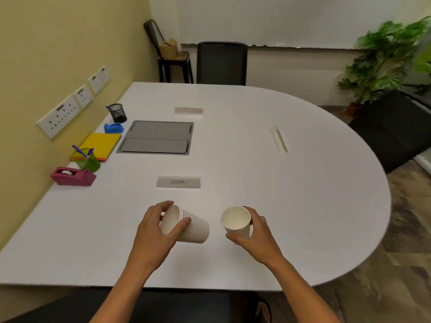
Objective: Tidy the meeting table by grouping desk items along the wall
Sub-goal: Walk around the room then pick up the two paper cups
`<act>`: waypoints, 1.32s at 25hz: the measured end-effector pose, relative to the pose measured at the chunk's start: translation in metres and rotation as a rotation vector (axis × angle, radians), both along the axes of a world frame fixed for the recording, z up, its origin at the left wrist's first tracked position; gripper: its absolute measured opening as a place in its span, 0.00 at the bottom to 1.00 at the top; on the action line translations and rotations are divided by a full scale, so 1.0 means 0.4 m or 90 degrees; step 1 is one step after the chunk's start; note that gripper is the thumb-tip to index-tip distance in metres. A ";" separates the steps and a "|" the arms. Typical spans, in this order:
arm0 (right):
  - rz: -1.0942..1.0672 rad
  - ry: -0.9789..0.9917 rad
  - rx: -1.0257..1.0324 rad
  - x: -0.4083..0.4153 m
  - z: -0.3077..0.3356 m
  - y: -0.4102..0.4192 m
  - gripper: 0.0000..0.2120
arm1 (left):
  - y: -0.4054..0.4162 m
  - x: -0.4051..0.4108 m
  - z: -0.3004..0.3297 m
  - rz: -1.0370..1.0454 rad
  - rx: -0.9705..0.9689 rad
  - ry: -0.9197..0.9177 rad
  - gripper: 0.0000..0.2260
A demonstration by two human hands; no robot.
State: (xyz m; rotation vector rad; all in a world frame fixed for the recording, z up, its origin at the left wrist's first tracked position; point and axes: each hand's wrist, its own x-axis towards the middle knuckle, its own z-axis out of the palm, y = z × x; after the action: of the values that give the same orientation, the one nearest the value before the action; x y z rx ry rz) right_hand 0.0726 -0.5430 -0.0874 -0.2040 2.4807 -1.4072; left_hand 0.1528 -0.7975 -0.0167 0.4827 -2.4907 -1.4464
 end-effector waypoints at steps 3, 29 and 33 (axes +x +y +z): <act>0.051 -0.005 -0.028 -0.145 -0.072 0.003 0.39 | 0.058 0.000 -0.031 0.078 -0.017 -0.036 0.24; 0.311 0.042 0.169 -0.545 -0.383 -0.161 0.49 | 0.340 -0.023 -0.110 0.288 -0.092 -0.170 0.32; 0.173 0.184 0.192 -0.463 -0.327 -0.108 0.52 | 0.347 -0.007 -0.095 0.293 -0.068 -0.152 0.32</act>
State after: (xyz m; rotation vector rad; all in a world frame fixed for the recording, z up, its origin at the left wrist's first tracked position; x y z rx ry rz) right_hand -0.1125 -0.5860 -0.2183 -0.6919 2.7247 -0.9366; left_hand 0.1502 -0.6586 -0.0546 1.1749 -2.3848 -1.1237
